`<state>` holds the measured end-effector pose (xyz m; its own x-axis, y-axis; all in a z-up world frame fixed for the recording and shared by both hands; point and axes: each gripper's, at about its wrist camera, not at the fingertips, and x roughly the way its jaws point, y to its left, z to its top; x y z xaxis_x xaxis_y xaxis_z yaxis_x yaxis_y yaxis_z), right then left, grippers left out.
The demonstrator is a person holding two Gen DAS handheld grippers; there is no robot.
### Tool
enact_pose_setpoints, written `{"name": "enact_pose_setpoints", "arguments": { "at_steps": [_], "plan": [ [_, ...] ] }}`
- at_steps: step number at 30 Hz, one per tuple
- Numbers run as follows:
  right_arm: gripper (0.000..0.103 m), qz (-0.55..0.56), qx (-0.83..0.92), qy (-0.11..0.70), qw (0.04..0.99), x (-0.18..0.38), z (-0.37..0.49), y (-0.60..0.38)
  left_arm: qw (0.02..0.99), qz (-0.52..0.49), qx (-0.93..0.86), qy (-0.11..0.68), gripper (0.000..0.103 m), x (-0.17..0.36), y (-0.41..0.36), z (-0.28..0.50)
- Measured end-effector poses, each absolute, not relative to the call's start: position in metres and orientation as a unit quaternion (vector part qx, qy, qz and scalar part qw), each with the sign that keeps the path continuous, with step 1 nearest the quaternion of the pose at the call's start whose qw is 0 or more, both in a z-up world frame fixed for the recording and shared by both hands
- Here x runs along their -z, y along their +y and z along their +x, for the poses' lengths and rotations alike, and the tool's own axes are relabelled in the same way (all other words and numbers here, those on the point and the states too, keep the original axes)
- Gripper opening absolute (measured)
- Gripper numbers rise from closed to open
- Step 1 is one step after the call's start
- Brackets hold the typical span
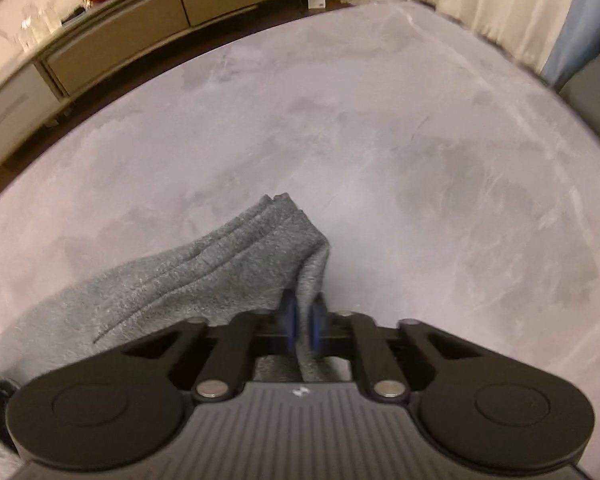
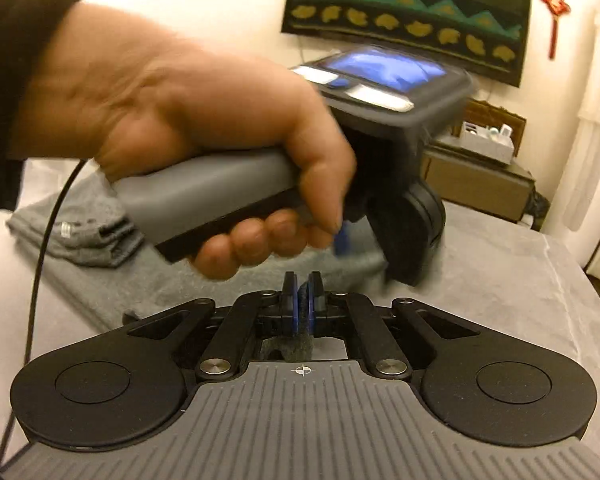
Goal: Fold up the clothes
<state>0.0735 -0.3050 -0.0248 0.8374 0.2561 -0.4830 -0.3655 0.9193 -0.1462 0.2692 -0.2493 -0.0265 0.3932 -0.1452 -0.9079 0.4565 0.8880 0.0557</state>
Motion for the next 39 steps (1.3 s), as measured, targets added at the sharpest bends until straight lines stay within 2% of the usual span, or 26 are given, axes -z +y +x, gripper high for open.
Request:
{"name": "enact_pose_setpoints", "arguments": {
  "at_steps": [1, 2, 3, 4, 6, 7, 8, 10, 16, 21, 24, 31, 35, 39],
  "plan": [
    [0.026, -0.114, -0.154, 0.239, 0.952, 0.028, 0.076, -0.305, 0.823, 0.135, 0.187, 0.519, 0.006, 0.022, -0.245, 0.27],
    [0.064, -0.107, -0.139, 0.249, 0.953, 0.032, 0.081, -0.306, 0.825, 0.12, 0.189, 0.519, 0.006, 0.018, -0.241, 0.271],
    [0.078, -0.099, -0.124, 0.26, 0.953, 0.035, 0.086, -0.308, 0.826, 0.109, 0.189, 0.52, 0.006, 0.013, -0.24, 0.273],
    [0.085, -0.086, -0.123, 0.271, 0.951, 0.039, 0.091, -0.31, 0.827, 0.098, 0.189, 0.52, 0.006, 0.009, -0.239, 0.275],
    [0.065, -0.052, -0.145, 0.312, 0.937, 0.047, 0.102, -0.313, 0.83, 0.081, 0.192, 0.517, 0.006, 0.002, -0.239, 0.277],
    [0.04, -0.034, -0.152, 0.331, 0.931, 0.05, 0.107, -0.315, 0.831, 0.072, 0.195, 0.515, 0.006, -0.001, -0.239, 0.278],
    [0.027, -0.023, -0.149, 0.335, 0.93, 0.048, 0.108, -0.319, 0.833, 0.059, 0.203, 0.511, 0.006, -0.005, -0.238, 0.28],
    [0.009, -0.02, -0.137, 0.328, 0.934, 0.038, 0.107, -0.326, 0.835, 0.026, 0.223, 0.502, 0.006, -0.014, -0.231, 0.284],
    [0.009, -0.107, -0.116, 0.232, 0.96, -0.009, 0.077, -0.301, 0.839, -0.046, 0.27, 0.471, 0.006, -0.049, -0.166, 0.28],
    [0.009, -0.182, -0.152, 0.173, 0.956, -0.038, 0.06, -0.213, 0.855, -0.072, 0.277, 0.432, 0.006, -0.08, -0.076, 0.257],
    [0.009, -0.213, -0.176, 0.157, 0.948, -0.039, 0.062, -0.152, 0.866, -0.093, 0.255, 0.419, 0.006, -0.08, -0.012, 0.247],
    [0.009, -0.3, -0.23, 0.195, 0.905, 0.014, 0.093, -0.002, 0.866, -0.175, 0.187, 0.43, 0.006, -0.007, 0.111, 0.24],
    [0.009, -0.358, -0.246, 0.228, 0.871, 0.06, 0.098, 0.043, 0.864, -0.219, 0.172, 0.42, 0.007, 0.029, 0.147, 0.224],
    [0.009, -0.431, -0.277, 0.224, 0.829, 0.088, 0.091, 0.047, 0.871, -0.218, 0.115, 0.424, 0.007, 0.045, 0.149, 0.192]
  ]
}}
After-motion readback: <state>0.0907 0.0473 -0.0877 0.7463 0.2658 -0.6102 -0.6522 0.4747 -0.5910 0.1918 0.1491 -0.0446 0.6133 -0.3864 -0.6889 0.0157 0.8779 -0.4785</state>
